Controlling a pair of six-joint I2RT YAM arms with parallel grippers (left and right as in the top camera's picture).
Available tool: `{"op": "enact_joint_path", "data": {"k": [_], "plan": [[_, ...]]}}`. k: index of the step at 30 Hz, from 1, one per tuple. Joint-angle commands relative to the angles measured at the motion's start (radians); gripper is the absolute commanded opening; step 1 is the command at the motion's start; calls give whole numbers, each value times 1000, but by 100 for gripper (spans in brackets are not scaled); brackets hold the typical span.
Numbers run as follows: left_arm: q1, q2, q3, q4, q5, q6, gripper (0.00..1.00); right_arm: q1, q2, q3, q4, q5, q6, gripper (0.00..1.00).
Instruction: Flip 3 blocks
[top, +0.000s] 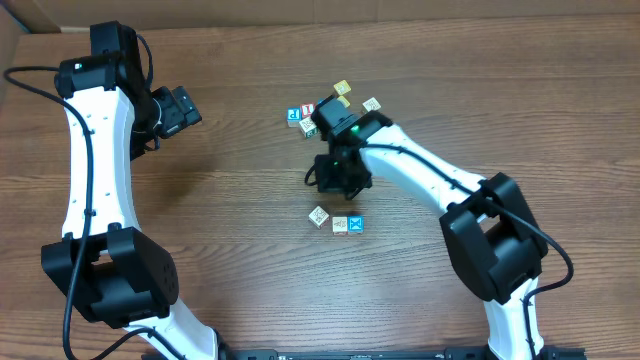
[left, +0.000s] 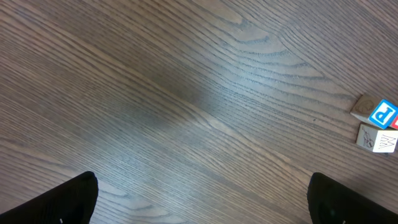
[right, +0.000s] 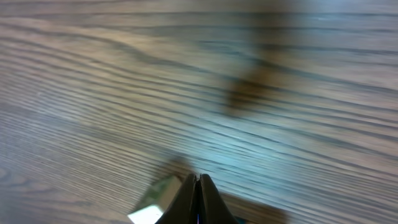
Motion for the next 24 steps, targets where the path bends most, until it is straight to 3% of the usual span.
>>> {"op": "enact_joint_path", "data": {"k": [1, 8, 24], "plan": [[-7, 7, 23, 1, 4, -2, 100, -50, -22, 33, -20, -55, -19, 4], [-7, 7, 23, 1, 4, -2, 100, -67, -22, 29, -90, -65, -59, 4], [-7, 7, 23, 1, 4, -2, 100, 50, -21, -16, -42, 3, -60, 4]]}}
